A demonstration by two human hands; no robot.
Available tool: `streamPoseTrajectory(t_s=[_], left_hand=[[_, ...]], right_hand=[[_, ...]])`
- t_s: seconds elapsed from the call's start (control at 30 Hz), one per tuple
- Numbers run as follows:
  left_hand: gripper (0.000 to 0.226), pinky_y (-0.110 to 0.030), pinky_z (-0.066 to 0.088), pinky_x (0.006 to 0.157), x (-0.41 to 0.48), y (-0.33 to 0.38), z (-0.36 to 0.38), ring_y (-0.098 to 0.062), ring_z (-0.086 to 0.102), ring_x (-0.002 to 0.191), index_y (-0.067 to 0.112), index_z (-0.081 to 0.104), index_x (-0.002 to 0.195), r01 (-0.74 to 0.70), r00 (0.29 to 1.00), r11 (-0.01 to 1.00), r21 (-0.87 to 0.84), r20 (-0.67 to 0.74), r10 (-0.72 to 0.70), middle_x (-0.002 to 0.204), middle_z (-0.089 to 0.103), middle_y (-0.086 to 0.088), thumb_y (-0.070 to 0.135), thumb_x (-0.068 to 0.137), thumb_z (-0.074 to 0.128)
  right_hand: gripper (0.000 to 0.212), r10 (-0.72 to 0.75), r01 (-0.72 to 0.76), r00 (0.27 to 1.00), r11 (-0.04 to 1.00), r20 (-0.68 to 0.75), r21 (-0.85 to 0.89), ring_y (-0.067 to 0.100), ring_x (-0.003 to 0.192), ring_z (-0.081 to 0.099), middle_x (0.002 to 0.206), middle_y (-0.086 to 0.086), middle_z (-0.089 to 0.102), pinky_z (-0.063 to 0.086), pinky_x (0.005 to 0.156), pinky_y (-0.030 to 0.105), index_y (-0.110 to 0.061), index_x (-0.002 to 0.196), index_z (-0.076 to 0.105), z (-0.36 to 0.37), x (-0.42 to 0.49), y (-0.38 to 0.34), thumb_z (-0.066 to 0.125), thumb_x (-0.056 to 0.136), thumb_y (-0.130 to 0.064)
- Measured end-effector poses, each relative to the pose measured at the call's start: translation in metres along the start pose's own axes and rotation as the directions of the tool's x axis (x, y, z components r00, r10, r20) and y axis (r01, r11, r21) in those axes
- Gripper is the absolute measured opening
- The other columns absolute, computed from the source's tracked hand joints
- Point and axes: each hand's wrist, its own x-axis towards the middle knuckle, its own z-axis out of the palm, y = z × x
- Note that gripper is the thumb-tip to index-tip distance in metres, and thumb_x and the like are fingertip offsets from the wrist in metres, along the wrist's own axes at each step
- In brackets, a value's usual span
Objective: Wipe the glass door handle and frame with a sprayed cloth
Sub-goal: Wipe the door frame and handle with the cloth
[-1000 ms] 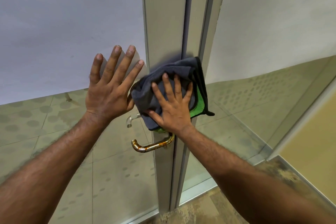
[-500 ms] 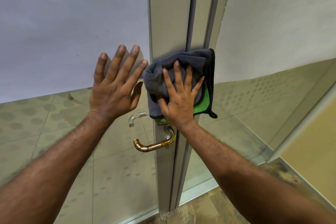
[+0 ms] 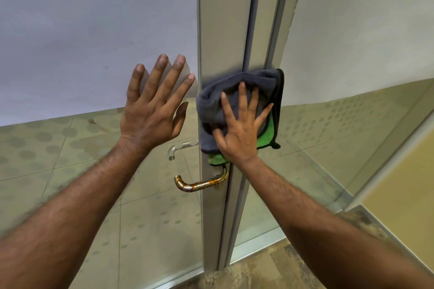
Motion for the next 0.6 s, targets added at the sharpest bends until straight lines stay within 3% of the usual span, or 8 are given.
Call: streamPoseTrajectory(t_s=[0.1, 0.17, 0.27, 0.33, 0.4, 0.47, 0.6], left_hand=[[0.065, -0.055, 0.007, 0.122, 0.000, -0.002, 0.000, -0.040, 0.028, 0.149, 0.014, 0.034, 0.159, 0.003, 1.000, 1.000, 0.002, -0.021, -0.003, 0.164, 0.026, -0.016, 0.040, 0.101, 0.050], [0.066, -0.055, 0.007, 0.122, -0.002, -0.002, 0.001, -0.040, 0.028, 0.149, 0.014, 0.033, 0.159, -0.006, 1.000, 1.000, 0.000, -0.016, 0.006, 0.164, 0.026, -0.017, 0.041, 0.101, 0.050], [0.065, -0.055, 0.006, 0.122, -0.004, -0.001, 0.001, -0.039, 0.026, 0.150, 0.015, 0.032, 0.160, -0.007, 1.000, 1.000, 0.010, -0.015, 0.007, 0.165, 0.025, -0.016, 0.038, 0.101, 0.049], [0.063, -0.054, 0.005, 0.123, -0.002, 0.000, 0.001, -0.038, 0.024, 0.151, 0.015, 0.031, 0.160, -0.005, 1.000, 1.000, 0.009, -0.012, 0.005, 0.166, 0.024, -0.015, 0.037, 0.102, 0.047], [0.062, -0.055, 0.007, 0.122, 0.001, 0.001, 0.001, -0.039, 0.024, 0.151, 0.015, 0.033, 0.159, 0.000, 1.000, 1.000, 0.012, -0.009, 0.000, 0.165, 0.024, -0.015, 0.036, 0.102, 0.047], [0.062, -0.055, 0.008, 0.122, 0.001, 0.003, 0.001, -0.039, 0.025, 0.151, 0.015, 0.034, 0.159, 0.007, 1.000, 1.000, 0.009, -0.010, -0.006, 0.165, 0.025, -0.015, 0.035, 0.102, 0.048], [0.063, -0.055, 0.007, 0.122, -0.001, 0.002, 0.000, -0.040, 0.025, 0.151, 0.015, 0.032, 0.159, 0.002, 1.000, 1.000, 0.011, 0.001, -0.002, 0.165, 0.023, -0.015, 0.036, 0.102, 0.047]], right_hand=[[0.076, 0.008, -0.008, 1.000, 0.999, 0.016, -0.039, 0.046, 0.149, -0.001, 0.161, 0.013, 0.007, -0.003, 0.107, 0.079, -0.034, 0.150, 0.024, 0.006, 0.009, -0.023, 0.050, 0.087, -0.065], [0.074, -0.070, 0.074, 0.996, 0.994, 0.046, -0.077, 0.042, 0.150, -0.008, 0.163, 0.011, 0.002, -0.003, 0.107, 0.080, -0.036, 0.150, 0.026, 0.011, -0.002, -0.020, 0.049, 0.087, -0.068], [0.070, -0.277, 0.289, 0.953, 0.953, 0.121, -0.091, 0.034, 0.152, -0.011, 0.166, 0.002, -0.013, 0.002, 0.107, 0.081, -0.040, 0.149, 0.027, 0.015, -0.031, 0.004, 0.055, 0.088, -0.059], [0.069, -0.317, 0.328, 0.940, 0.942, 0.127, -0.077, 0.031, 0.153, 0.004, 0.165, 0.002, 0.007, 0.007, 0.107, 0.080, -0.040, 0.147, 0.034, 0.012, -0.043, 0.025, 0.064, 0.085, -0.045], [0.072, -0.252, 0.259, 0.962, 0.964, 0.106, -0.064, 0.026, 0.153, 0.010, 0.160, 0.002, 0.024, 0.007, 0.110, 0.078, -0.037, 0.144, 0.040, 0.007, -0.046, 0.041, 0.070, 0.079, -0.035], [0.078, -0.173, 0.177, 0.982, 0.983, 0.074, -0.053, 0.020, 0.153, 0.002, 0.159, 0.002, 0.029, 0.005, 0.112, 0.075, -0.034, 0.144, 0.040, 0.003, -0.041, 0.047, 0.073, 0.073, -0.033], [0.088, -0.056, 0.055, 0.998, 0.998, 0.020, 0.041, 0.024, 0.153, -0.008, 0.161, 0.007, 0.016, -0.004, 0.113, 0.073, -0.026, 0.149, 0.027, -0.001, -0.011, 0.019, 0.065, 0.073, -0.048]])
